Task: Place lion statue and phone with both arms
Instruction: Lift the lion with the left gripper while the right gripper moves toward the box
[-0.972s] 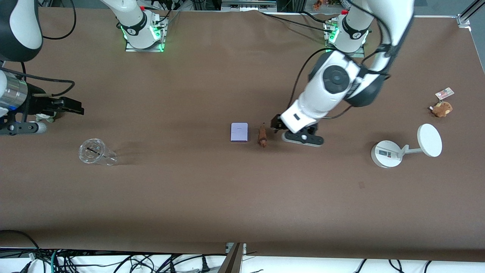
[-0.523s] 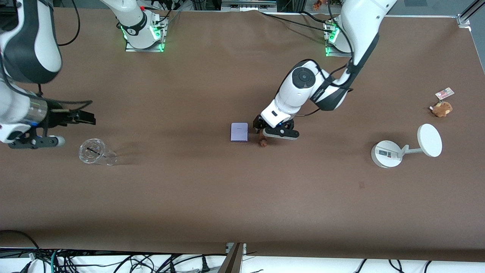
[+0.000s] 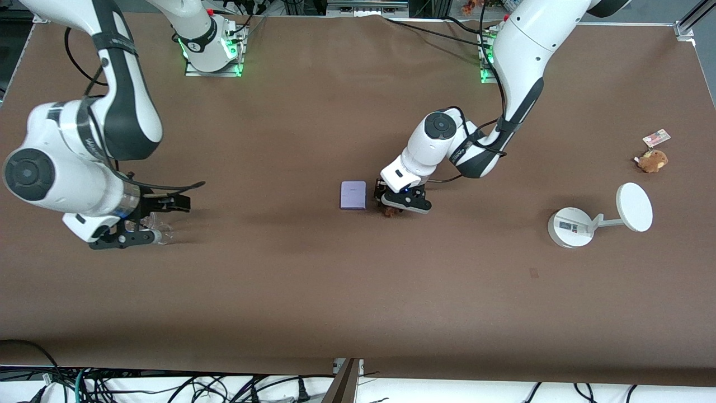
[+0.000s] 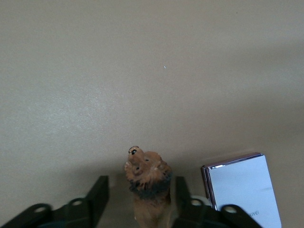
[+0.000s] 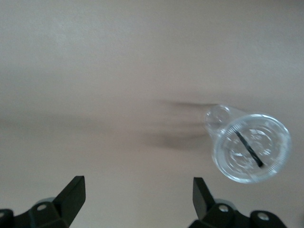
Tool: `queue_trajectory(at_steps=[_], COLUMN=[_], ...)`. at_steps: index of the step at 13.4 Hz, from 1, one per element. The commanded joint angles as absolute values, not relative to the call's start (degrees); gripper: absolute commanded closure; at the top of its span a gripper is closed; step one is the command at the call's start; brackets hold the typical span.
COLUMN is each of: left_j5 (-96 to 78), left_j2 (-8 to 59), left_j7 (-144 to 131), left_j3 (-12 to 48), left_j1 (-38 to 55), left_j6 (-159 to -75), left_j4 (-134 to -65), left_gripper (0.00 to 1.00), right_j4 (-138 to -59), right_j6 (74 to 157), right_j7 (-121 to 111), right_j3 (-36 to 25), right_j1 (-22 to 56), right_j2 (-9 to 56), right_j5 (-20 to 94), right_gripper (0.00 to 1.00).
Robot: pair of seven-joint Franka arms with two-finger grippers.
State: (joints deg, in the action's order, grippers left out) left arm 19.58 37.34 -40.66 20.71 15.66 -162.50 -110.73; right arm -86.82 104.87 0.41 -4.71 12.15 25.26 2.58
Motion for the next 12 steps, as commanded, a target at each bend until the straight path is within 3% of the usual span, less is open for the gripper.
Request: queue_trajectory(at_steps=[1,3,7,12], left_j5=[21.4,21.4,21.4,21.0], left_j2=[37.4,36.3,29.6,20.7], left_j7=[-41.6,-41.1,-40.3,-34.3], left_j3=[20.3,20.5,20.8,20.9], left_j1=[16.3,15.7,12.4,11.6], left_j6=[-162.7,-162.6,-159.1,-135.7], left_j4=[-110.0,-110.0,-112.0,-112.3], left_gripper=[0.78,0.85,0.86,0.86], right_j4=[-85.5,-85.5,-85.6,-85.7], right_j6=[106.3,106.9,109.2,111.3], right_j7=[3.1,3.1,3.1,7.4], right_j3=[-4.7,-4.7,-4.4,-4.4], right_j1=[13.3,13.4,13.9,16.5], right_j2=[27.3,28.6,30.4,32.0], right_j5=[3.6,3.8,6.2,6.2], right_gripper=[0.00,0.00,0.00,0.00])
